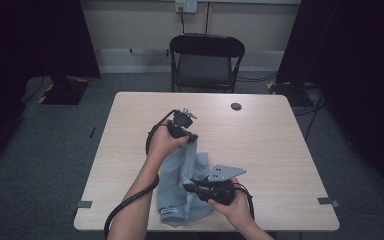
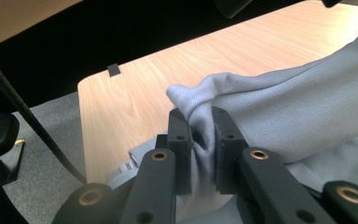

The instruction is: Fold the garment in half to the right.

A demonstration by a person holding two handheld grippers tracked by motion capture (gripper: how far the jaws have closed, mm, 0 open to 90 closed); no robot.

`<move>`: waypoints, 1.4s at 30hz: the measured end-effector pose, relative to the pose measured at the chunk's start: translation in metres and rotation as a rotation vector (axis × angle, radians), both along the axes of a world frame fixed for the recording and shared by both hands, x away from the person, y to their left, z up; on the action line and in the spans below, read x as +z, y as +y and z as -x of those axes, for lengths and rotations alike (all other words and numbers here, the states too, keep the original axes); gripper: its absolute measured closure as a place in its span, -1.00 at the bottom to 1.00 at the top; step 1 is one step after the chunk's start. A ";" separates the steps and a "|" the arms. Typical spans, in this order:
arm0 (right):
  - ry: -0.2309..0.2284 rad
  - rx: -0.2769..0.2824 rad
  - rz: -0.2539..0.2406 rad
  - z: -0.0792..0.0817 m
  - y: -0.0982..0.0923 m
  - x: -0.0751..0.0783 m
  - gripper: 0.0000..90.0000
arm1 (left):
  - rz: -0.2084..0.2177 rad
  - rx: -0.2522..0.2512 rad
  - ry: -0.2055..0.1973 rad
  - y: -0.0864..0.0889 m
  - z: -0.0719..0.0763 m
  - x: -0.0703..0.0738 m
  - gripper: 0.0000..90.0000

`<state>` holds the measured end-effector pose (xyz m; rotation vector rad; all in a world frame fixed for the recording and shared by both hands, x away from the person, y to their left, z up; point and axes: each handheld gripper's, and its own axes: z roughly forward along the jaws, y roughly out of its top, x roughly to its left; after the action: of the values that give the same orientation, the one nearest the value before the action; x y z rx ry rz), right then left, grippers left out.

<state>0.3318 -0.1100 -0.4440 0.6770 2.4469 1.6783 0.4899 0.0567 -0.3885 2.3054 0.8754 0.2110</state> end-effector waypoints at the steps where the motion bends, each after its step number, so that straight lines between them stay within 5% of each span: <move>1: 0.001 -0.002 0.002 0.000 -0.001 -0.001 0.79 | -0.001 -0.002 0.001 -0.001 0.000 0.000 0.88; 42: 0.054 -0.039 0.032 0.001 -0.034 -0.027 0.74 | -0.051 -0.035 0.032 -0.040 -0.003 -0.020 0.86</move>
<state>0.3309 -0.1441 -0.4713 0.7711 2.4745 1.6235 0.4933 0.0171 -0.4086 2.3757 0.8542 0.1838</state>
